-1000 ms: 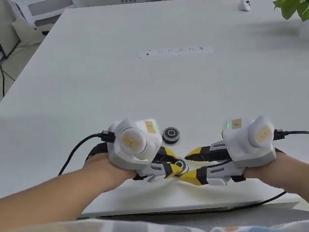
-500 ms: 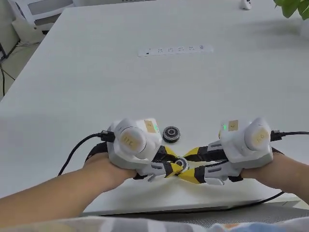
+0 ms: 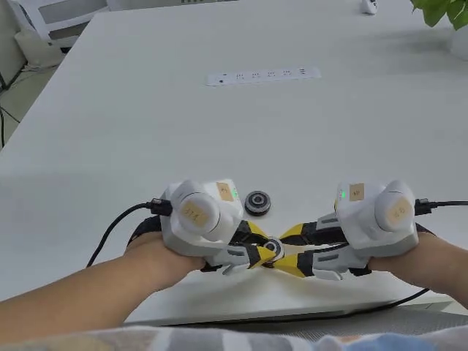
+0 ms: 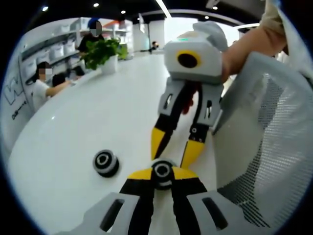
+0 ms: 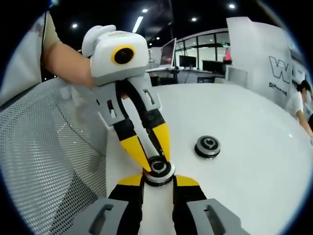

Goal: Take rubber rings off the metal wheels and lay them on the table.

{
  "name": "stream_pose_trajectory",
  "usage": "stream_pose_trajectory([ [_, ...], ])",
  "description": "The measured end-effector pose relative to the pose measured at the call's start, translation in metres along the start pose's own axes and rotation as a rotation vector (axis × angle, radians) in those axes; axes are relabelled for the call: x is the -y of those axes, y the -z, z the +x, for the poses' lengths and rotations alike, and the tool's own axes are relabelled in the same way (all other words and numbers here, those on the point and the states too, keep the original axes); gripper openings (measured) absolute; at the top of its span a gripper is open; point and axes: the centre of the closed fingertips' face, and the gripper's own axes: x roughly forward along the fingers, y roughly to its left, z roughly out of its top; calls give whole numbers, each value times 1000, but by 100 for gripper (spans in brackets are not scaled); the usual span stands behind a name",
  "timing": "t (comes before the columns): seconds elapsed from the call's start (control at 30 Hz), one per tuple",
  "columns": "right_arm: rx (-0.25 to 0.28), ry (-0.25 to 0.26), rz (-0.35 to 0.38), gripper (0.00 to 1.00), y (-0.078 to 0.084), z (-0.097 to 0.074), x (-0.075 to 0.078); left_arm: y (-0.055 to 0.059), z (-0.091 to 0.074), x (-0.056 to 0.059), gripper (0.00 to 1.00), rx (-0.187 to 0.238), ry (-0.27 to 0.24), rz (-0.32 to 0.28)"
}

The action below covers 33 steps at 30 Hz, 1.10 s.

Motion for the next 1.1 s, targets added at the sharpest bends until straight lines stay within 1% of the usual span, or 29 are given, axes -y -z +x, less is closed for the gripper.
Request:
stream_pose_trajectory([
  [0.17,-10,4,-9,17,1,-2,-1,0,0,0,13,1,0,-1],
  [0.27,-23,7,-18,14,5,-4,2,0,0,0,13,0,-1,-1],
  [0.33,-25,8,-10,12,7,-5,3,0,0,0,13,0,-1,-2],
  [0.6,-33,11,-13,11,9,-6,6,0,0,0,13,-2,-4,-3],
  [0.77,-42,21,-31,5,11,-8,8,0,0,0,13,-1,-4,-4],
  [0.87,-46,16,-7,7,11,-7,8,0,0,0,13,-1,-4,-4],
  [0.97,-38,13,-7,22,9,-5,5,0,0,0,13,-1,-4,-5],
  [1.0,-38,9,-11,23,9,-4,5,0,0,0,13,0,-4,-4],
  [1.07,-46,0,-12,20,10,-2,4,0,0,0,13,0,-4,-5],
  [1.1,-43,1,-14,20,9,-2,4,0,0,0,13,1,-4,-5],
])
